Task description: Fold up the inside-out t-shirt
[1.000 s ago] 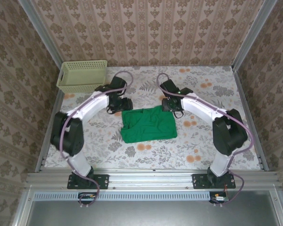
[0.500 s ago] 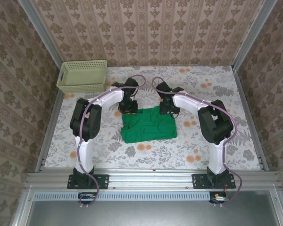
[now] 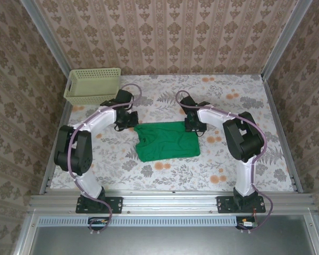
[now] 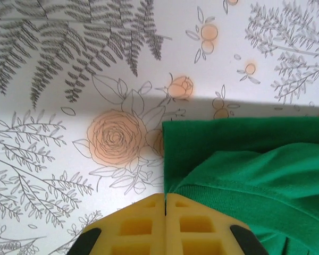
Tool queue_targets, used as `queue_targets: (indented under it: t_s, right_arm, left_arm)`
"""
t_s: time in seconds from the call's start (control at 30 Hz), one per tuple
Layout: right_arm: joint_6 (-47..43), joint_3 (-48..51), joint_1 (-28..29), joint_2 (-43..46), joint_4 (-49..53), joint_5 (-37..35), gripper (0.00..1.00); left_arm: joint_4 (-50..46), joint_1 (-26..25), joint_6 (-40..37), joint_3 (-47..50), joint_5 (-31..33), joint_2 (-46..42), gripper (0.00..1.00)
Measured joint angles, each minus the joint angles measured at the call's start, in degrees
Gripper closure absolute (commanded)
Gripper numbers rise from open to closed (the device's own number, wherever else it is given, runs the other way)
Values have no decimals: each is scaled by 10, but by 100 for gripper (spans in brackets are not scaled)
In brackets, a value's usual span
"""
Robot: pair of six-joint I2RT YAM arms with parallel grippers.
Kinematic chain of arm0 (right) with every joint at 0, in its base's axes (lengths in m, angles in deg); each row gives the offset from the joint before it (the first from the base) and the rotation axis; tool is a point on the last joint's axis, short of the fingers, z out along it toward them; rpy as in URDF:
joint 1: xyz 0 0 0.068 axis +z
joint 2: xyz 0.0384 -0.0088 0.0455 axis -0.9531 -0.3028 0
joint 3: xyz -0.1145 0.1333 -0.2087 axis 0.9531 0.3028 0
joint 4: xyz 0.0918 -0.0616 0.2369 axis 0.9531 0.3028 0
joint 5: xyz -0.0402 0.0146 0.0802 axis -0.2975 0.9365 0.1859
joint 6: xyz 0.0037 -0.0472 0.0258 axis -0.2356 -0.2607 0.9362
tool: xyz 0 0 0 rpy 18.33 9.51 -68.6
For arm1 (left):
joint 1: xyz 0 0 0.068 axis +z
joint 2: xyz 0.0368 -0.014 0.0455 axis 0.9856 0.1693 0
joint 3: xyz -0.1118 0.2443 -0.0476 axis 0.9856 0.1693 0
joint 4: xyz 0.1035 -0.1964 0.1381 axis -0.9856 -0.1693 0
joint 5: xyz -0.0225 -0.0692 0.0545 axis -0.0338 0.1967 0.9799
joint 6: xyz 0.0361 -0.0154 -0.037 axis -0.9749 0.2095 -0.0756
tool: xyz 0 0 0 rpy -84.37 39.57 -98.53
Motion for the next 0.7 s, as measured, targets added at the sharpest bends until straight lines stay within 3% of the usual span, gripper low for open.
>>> queue_targets:
  t_s: [0.17, 0.27, 0.47, 0.6, 0.7]
  right_arm:
    - [-2, 16, 0, 16, -9, 1, 48]
    - [-7, 19, 0, 36, -7, 1, 46]
    - [-31, 12, 0, 85, -8, 8, 46]
    - [-50, -27, 3, 71, -8, 27, 46]
    - [-54, -61, 4, 40, -16, 48, 47]
  left_arm:
    - [27, 3, -4, 10, -15, 5, 66]
    - [27, 3, -10, 8, -7, 9, 55]
    - [-18, -20, 5, 10, 80, -37, 51]
    - [-14, -116, 52, 76, 109, -154, 52]
    - [22, -201, 99, 128, 100, -192, 56]
